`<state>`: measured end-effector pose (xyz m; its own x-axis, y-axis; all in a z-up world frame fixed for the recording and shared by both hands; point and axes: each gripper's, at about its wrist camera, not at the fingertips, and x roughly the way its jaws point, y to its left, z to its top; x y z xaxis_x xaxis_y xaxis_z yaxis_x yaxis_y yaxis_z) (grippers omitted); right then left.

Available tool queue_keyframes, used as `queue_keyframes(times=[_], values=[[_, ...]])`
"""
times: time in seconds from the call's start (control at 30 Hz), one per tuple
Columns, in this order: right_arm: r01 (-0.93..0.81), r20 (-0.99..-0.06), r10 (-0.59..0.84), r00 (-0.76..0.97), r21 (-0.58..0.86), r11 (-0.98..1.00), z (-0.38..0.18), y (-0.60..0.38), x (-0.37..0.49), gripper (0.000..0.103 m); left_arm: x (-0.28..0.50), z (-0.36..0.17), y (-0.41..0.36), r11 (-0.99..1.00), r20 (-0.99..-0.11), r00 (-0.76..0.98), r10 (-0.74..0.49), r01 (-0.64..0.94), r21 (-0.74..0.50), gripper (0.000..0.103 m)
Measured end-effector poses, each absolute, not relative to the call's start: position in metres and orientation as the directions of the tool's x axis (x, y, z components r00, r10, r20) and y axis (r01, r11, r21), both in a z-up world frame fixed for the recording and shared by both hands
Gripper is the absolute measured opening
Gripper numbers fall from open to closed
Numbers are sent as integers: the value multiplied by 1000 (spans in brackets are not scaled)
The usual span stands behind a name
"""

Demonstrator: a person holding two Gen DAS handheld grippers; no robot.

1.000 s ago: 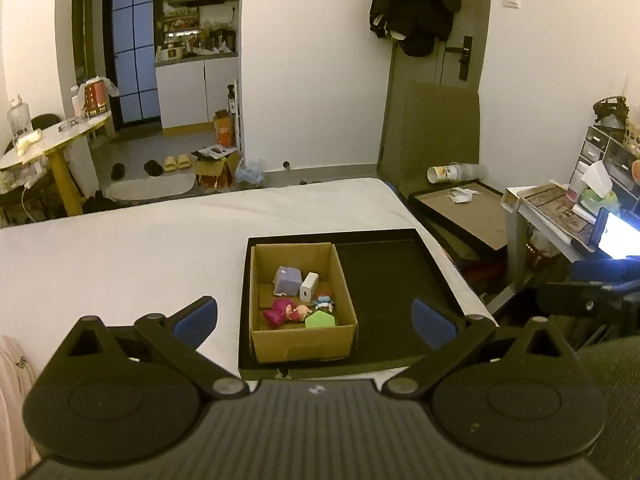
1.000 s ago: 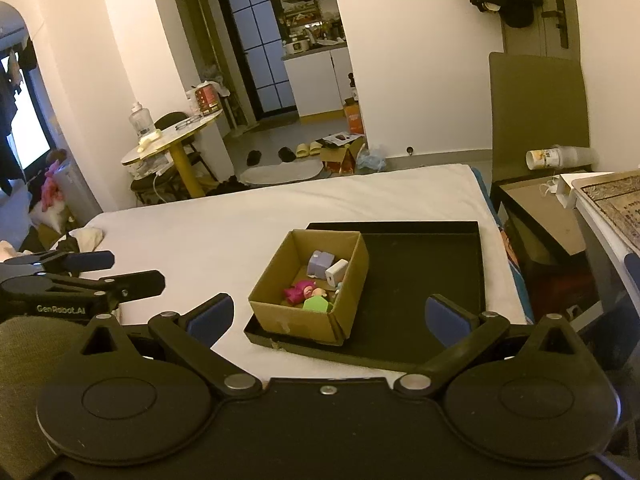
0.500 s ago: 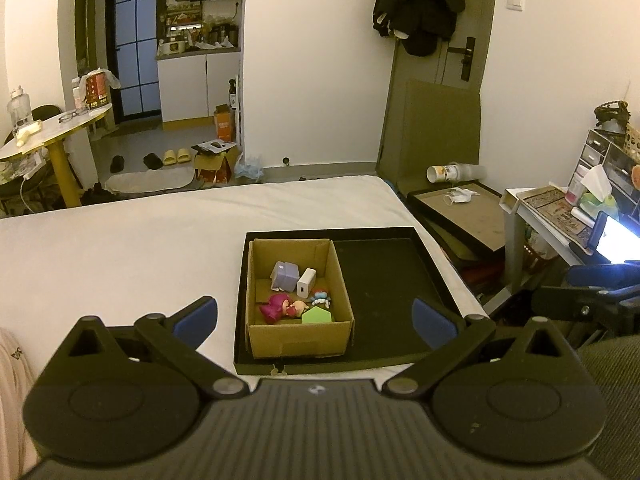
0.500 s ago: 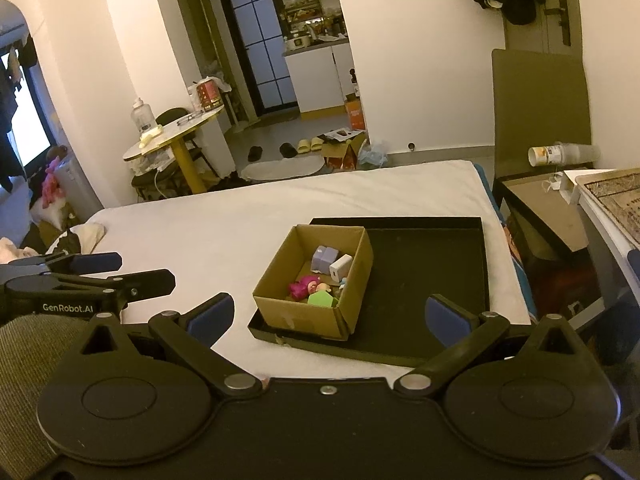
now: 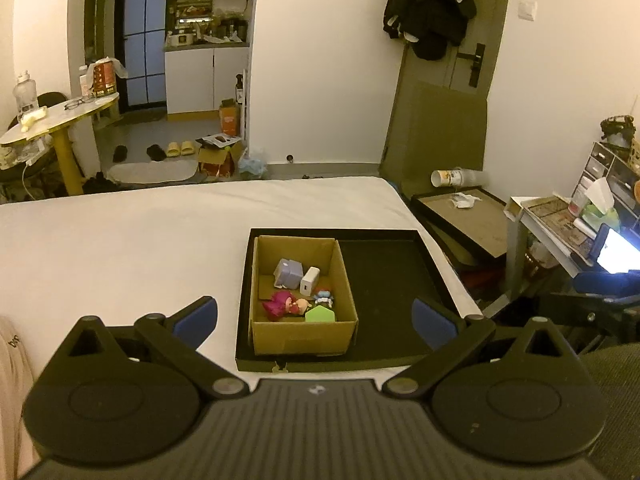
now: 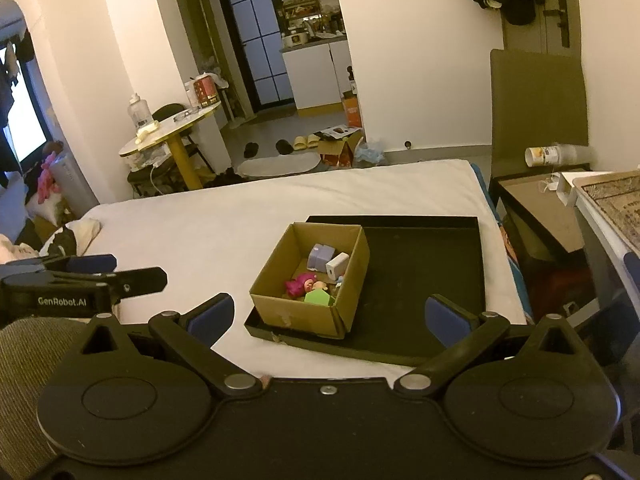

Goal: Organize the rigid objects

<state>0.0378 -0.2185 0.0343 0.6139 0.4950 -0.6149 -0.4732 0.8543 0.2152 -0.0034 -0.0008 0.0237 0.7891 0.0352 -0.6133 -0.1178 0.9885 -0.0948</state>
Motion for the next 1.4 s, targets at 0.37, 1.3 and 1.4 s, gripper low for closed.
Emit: queue_keyframes(times=[0.37,1.3,1.4], values=[[-481,-619,504,602,222,848,33,-217,38,103,-6,28,-5,992,-618,786,24,-97,-85,103],[-484,-623,492,608,200,852,35,-216,35,103,-17,35,-7,992,-618,785,48,-110,-62,103],[-483,-623,491,609,200,853,35,-215,35,103,-17,36,-7,992,-619,784,49,-111,-62,103]])
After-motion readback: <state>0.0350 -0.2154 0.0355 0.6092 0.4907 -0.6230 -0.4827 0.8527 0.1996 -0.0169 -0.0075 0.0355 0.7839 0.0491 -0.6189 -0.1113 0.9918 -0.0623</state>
